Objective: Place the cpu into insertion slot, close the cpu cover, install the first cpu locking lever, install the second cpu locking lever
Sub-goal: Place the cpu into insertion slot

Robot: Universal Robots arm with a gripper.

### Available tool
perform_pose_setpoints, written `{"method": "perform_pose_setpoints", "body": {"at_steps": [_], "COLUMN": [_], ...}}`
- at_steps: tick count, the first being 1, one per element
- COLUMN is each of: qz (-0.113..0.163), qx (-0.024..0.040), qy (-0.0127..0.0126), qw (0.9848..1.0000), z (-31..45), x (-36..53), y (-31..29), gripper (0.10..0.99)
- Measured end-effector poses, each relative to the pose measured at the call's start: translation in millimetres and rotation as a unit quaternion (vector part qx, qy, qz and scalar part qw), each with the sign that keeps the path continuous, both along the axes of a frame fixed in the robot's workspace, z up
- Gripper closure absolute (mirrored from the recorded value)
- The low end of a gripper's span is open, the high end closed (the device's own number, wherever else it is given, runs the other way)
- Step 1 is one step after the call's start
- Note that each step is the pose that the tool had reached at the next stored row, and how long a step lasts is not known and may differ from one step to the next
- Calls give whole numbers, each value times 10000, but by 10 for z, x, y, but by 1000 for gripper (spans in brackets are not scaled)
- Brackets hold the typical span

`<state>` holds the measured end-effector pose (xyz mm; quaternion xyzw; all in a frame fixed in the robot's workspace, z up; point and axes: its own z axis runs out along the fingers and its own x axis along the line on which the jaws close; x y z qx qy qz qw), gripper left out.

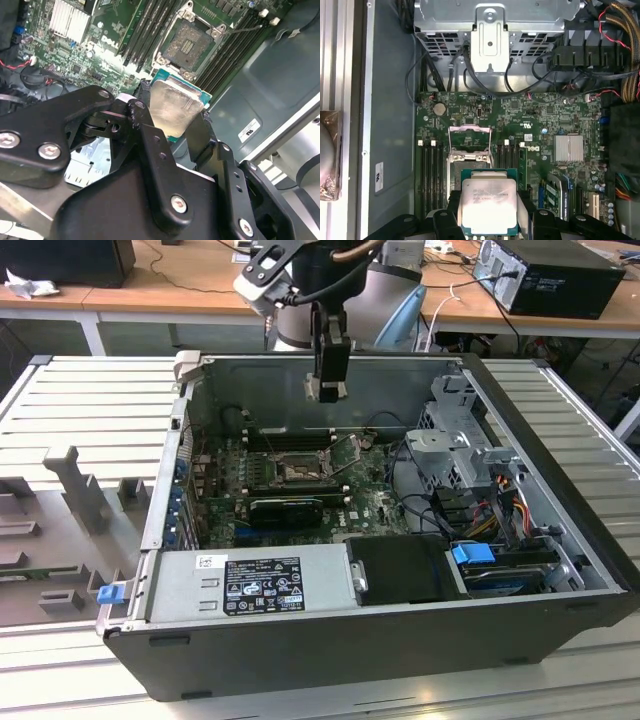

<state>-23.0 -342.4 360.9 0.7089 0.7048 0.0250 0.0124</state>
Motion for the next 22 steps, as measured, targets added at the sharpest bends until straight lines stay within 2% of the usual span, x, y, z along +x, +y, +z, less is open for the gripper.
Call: {"method": "perform_pose_setpoints", "body": {"at_steps": [10, 13, 15, 18, 22], "qz": [-59, -87, -100, -131, -174], "qx": [0, 1, 0, 0, 1], "qy": [120, 168, 187, 232, 279], "qw": [9999, 9998, 9998, 9996, 9995], "z": [-77, -105, -115, -138, -159], "x": [-10, -15, -17, -21, -24], "y": [0, 0, 0, 0, 0], "gripper": [561, 561, 561, 561, 561]}}
